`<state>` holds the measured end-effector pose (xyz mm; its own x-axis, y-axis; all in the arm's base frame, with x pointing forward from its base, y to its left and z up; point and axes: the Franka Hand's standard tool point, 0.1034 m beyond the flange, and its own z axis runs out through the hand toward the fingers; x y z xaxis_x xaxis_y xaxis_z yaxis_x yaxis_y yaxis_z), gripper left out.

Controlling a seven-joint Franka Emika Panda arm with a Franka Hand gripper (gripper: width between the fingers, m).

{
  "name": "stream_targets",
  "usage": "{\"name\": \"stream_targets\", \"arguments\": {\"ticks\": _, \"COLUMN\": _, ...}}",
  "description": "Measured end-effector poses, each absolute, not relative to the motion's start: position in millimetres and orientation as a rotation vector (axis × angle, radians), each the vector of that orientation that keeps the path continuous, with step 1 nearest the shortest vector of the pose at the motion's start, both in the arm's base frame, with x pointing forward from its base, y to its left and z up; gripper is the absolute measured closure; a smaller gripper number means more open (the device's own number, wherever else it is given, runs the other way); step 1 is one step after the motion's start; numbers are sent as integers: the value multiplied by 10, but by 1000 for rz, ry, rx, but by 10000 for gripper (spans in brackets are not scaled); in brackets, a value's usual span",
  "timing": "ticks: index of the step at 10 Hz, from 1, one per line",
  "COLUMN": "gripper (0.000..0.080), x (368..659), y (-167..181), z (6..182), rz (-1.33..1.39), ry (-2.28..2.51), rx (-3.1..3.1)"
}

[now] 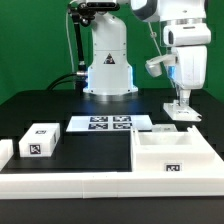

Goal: Assemble cabinet

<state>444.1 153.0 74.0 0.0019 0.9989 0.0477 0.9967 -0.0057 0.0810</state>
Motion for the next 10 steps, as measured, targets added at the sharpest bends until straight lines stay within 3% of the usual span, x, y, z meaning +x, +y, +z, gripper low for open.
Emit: {"name": "stream_targets", "arguments": {"ticks": 10, "gripper": 738, "x": 4528, "y": 1369, "z": 747, "rz": 39, "ry": 2170, "rx": 2249}}
